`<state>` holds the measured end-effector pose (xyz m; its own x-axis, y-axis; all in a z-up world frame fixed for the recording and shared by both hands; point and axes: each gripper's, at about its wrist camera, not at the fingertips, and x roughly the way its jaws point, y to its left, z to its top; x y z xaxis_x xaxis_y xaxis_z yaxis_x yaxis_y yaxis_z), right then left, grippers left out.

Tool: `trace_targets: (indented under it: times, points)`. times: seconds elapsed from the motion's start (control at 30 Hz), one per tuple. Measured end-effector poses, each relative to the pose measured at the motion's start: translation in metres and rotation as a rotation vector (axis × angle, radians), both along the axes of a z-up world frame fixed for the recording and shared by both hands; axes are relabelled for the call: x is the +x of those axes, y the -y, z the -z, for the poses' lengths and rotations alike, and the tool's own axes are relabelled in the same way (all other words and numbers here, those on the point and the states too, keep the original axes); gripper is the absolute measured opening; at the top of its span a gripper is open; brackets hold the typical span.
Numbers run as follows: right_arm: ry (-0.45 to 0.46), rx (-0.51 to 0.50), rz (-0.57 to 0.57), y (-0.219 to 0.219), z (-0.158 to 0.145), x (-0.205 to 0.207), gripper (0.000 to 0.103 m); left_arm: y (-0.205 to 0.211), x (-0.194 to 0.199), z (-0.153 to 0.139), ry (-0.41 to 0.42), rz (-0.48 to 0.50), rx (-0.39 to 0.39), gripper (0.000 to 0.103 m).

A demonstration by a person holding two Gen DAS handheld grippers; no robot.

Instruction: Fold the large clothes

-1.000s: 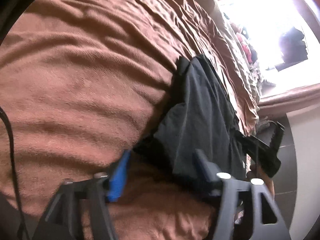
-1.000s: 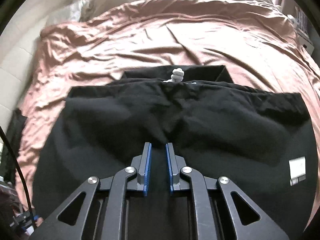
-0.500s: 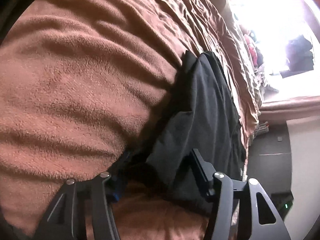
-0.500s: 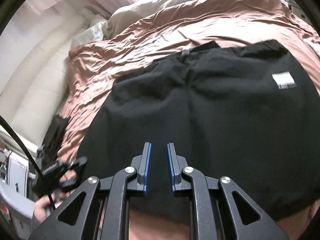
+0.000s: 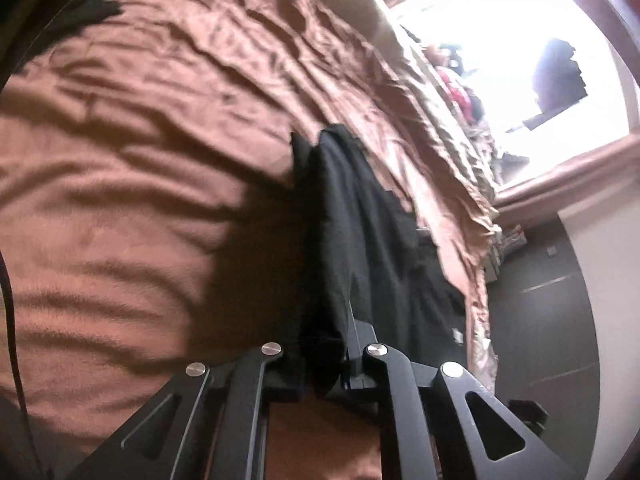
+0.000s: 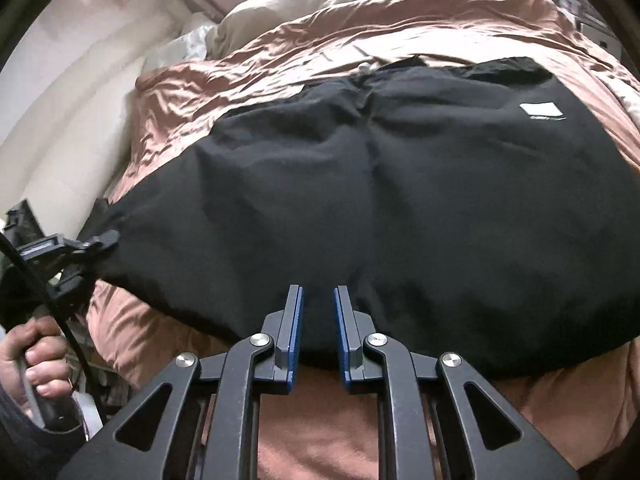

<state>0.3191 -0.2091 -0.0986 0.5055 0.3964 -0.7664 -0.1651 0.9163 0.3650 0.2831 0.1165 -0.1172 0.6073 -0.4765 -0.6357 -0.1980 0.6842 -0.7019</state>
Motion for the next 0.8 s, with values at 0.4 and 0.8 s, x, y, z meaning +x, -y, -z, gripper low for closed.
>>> trace_targets:
  times: [0.4, 0.8]
  points:
    - [-0.085, 0.065, 0.078, -0.008, 0.048, -0.003, 0.012, 0.06, 0.007, -0.064, 0.148, 0.14, -0.008, 0.01]
    - [0.064, 0.106, 0.151, 0.05, -0.016, -0.04, 0.013, 0.137, 0.019, -0.11, 0.25, 0.316, -0.006, 0.01]
